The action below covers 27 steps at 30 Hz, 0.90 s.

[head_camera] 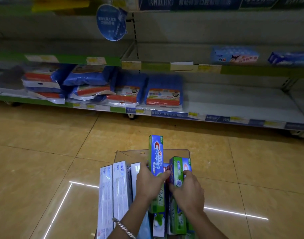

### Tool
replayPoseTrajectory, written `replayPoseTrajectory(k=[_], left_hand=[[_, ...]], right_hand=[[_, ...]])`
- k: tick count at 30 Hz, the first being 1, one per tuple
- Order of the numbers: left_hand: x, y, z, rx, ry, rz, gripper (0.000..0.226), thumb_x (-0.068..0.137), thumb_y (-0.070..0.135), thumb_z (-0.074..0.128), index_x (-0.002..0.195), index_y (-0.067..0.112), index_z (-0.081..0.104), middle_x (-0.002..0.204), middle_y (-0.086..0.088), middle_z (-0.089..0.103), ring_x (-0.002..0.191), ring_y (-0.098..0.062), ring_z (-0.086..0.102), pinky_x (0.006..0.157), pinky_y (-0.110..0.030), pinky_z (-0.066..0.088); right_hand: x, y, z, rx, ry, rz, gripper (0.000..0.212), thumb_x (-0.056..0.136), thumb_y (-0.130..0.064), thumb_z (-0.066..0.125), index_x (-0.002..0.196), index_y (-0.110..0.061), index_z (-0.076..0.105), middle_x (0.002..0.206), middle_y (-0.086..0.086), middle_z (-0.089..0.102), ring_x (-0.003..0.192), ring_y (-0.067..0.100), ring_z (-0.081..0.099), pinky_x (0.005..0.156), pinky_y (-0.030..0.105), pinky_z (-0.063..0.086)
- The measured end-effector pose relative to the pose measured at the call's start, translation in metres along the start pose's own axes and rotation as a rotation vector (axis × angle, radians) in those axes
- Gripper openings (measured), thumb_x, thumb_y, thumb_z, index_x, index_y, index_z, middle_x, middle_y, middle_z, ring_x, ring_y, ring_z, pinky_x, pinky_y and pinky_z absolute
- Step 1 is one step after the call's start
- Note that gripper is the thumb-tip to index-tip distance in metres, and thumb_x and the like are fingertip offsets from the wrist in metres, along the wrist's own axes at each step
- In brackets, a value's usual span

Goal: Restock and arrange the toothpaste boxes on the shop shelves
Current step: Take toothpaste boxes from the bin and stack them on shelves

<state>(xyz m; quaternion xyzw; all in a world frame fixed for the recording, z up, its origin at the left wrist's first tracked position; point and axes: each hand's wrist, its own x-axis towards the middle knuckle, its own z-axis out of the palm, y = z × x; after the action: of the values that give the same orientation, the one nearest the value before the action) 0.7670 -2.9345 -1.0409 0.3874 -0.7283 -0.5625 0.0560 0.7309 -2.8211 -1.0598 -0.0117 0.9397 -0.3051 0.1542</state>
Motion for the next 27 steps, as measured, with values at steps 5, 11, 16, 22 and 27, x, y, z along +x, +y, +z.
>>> replayPoseTrajectory(k=[5,11,16,22,27], left_hand=[[0.000,0.006,-0.001,-0.183,-0.042,-0.018,0.047,0.076,0.028,0.079,0.109,0.015,0.048,0.100,-0.002,0.069,0.084,-0.014,0.067,0.064,-0.023,0.050],[-0.001,0.040,-0.009,-0.291,-0.096,0.079,0.024,0.086,0.034,0.067,0.103,0.025,0.053,0.101,0.000,0.070,0.087,-0.010,0.069,0.064,-0.017,0.054],[-0.009,0.103,-0.019,-0.394,-0.181,0.166,0.041,0.074,0.044,0.068,0.107,0.023,0.055,0.103,-0.006,0.072,0.091,-0.020,0.072,0.083,-0.042,0.058],[-0.033,0.208,-0.034,-0.607,-0.225,0.251,0.072,0.060,0.053,0.081,0.115,0.011,0.059,0.107,-0.010,0.073,0.095,-0.027,0.071,0.080,-0.039,0.057],[-0.072,0.318,-0.065,-0.723,-0.247,0.287,0.064,0.058,0.027,0.083,0.114,0.004,0.061,0.107,-0.017,0.072,0.092,-0.030,0.070,0.075,-0.036,0.057]], right_hand=[[0.003,-0.004,-0.018,0.464,-0.042,-0.057,0.036,0.076,-0.020,0.077,0.106,-0.026,0.058,0.085,-0.007,0.069,0.067,0.011,0.069,0.066,0.034,0.055],[0.019,-0.033,-0.063,0.882,-0.076,-0.147,0.042,0.081,-0.003,0.071,0.118,-0.015,0.057,0.098,0.002,0.065,0.068,0.010,0.071,0.057,0.026,0.057],[0.026,-0.079,-0.120,1.101,-0.071,-0.267,0.026,0.086,-0.006,0.064,0.109,-0.017,0.060,0.098,0.006,0.067,0.072,0.006,0.071,0.053,0.017,0.053],[0.025,-0.154,-0.205,1.206,-0.137,-0.418,0.029,0.078,-0.012,0.073,0.104,-0.021,0.062,0.097,0.003,0.071,0.088,0.016,0.071,0.073,0.031,0.058],[0.005,-0.222,-0.302,1.140,-0.072,-0.540,0.036,0.068,-0.023,0.069,0.102,-0.024,0.059,0.098,0.006,0.070,0.085,0.015,0.067,0.074,0.033,0.054]])
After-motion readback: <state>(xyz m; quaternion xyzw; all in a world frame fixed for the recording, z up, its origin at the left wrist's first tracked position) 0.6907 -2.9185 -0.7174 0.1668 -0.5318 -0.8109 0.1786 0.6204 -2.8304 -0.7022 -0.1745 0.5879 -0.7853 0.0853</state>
